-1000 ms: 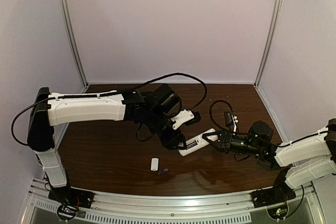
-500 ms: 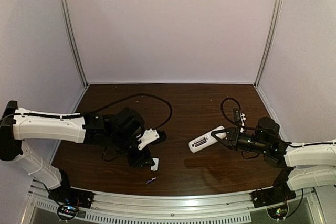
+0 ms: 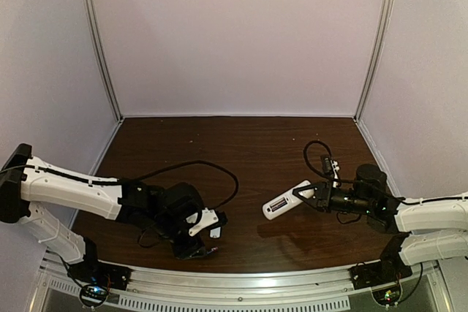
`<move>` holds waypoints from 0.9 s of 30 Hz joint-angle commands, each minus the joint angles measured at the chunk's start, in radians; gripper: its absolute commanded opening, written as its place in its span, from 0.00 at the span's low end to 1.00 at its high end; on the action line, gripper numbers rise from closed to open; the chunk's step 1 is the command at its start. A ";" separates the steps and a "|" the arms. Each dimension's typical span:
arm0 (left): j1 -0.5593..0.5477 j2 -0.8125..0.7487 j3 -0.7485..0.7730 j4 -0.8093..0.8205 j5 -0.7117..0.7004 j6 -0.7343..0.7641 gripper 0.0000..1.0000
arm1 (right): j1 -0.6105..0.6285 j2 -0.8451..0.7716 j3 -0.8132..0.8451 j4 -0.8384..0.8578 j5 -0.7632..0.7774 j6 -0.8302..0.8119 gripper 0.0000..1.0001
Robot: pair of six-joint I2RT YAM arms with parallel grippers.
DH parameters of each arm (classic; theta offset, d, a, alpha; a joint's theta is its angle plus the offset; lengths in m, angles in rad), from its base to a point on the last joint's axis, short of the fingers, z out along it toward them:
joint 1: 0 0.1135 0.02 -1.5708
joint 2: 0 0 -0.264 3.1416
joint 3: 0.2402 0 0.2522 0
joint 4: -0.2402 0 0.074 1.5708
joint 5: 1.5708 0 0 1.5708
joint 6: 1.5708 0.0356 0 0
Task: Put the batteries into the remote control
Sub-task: Pick up the battery from the corner of the board.
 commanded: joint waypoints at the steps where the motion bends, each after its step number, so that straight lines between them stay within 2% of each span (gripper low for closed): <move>1: -0.007 0.078 0.030 0.034 -0.037 -0.024 0.40 | -0.006 0.015 -0.010 0.107 -0.052 0.030 0.00; 16: -0.019 0.175 0.051 0.097 -0.036 -0.017 0.36 | -0.007 0.169 -0.062 0.389 -0.121 0.128 0.00; 20: -0.023 0.194 0.049 0.099 -0.048 -0.016 0.30 | -0.010 0.238 -0.080 0.507 -0.139 0.168 0.00; 27: -0.022 0.205 0.048 0.098 -0.050 -0.024 0.08 | -0.013 0.377 -0.114 0.738 -0.166 0.253 0.00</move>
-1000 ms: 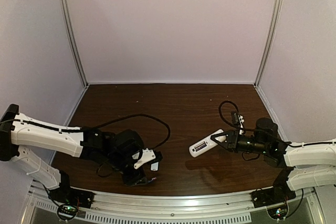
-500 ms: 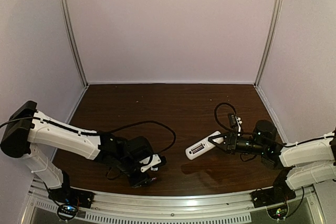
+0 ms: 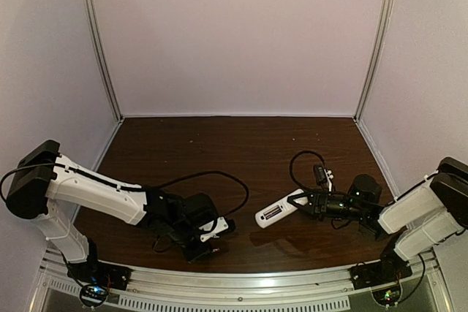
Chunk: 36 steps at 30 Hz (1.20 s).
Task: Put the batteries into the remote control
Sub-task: Pick up the battery from the corner of the board, then place the battery in the battery compartment.
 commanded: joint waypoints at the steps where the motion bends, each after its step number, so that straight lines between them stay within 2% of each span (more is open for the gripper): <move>1: -0.004 0.012 0.019 0.021 -0.007 -0.010 0.05 | -0.007 0.057 -0.020 0.206 -0.033 0.062 0.00; 3: -0.004 0.004 0.024 0.019 -0.002 -0.015 0.00 | -0.007 0.066 -0.018 0.210 -0.033 0.064 0.00; 8: -0.003 -0.042 0.052 0.013 0.013 -0.009 0.00 | -0.005 0.070 -0.016 0.193 -0.036 0.052 0.00; 12: -0.003 -0.060 0.133 -0.045 0.007 0.002 0.00 | 0.011 0.087 -0.009 0.192 -0.038 0.038 0.00; 17: -0.004 -0.029 0.275 -0.126 -0.026 0.007 0.00 | 0.047 0.111 0.000 0.205 -0.014 0.036 0.00; 23: -0.003 0.034 0.378 -0.174 -0.053 -0.016 0.00 | 0.077 0.158 0.003 0.272 0.005 0.053 0.00; 36: -0.006 0.082 0.461 -0.168 0.025 -0.016 0.00 | 0.124 0.202 0.013 0.312 0.060 0.068 0.00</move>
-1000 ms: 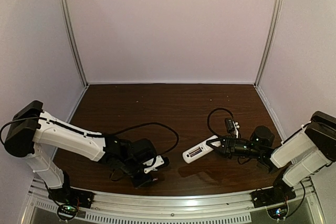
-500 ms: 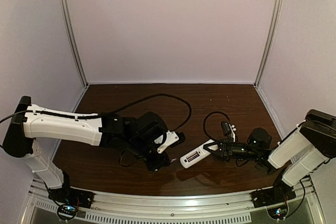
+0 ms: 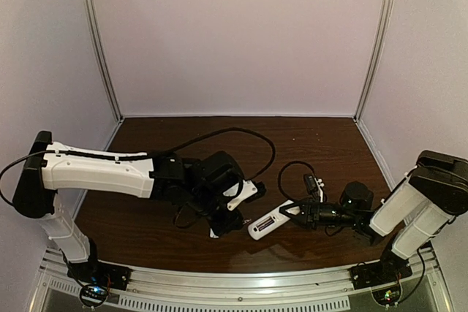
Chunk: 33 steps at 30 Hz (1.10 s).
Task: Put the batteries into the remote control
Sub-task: Place the battery in the battery compartment.
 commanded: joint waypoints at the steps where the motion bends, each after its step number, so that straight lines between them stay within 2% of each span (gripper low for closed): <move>1: -0.007 0.032 0.045 0.017 0.038 -0.003 0.00 | 0.024 0.019 0.022 0.127 0.043 0.007 0.00; 12: -0.012 0.090 0.086 0.037 0.061 0.009 0.00 | 0.069 0.108 0.042 0.249 0.081 0.059 0.00; 33: -0.016 0.152 0.084 0.060 0.045 0.007 0.00 | 0.112 0.121 0.068 0.286 0.105 0.094 0.00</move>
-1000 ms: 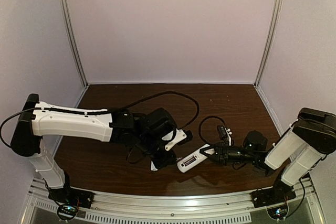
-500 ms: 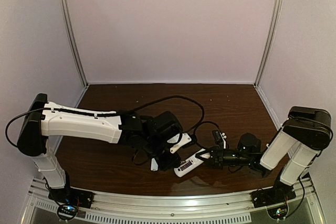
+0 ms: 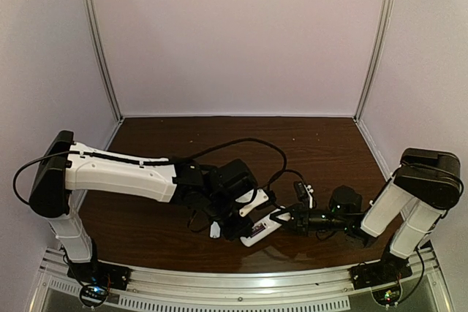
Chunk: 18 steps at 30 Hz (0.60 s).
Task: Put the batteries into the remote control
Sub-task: Place the battery in the battery compartment.
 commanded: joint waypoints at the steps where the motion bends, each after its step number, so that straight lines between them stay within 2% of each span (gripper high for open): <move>1: -0.006 0.023 0.023 0.024 -0.013 0.006 0.00 | 0.015 0.003 0.015 0.282 0.025 0.013 0.00; 9: -0.007 0.051 0.043 -0.009 -0.040 0.002 0.01 | 0.019 0.008 0.011 0.299 0.034 0.018 0.00; 14: -0.007 0.061 0.056 -0.028 -0.057 0.002 0.09 | 0.020 0.015 0.004 0.313 0.036 0.023 0.00; 18: -0.007 0.057 0.061 -0.036 -0.059 0.002 0.22 | 0.020 0.018 0.003 0.322 0.035 0.027 0.00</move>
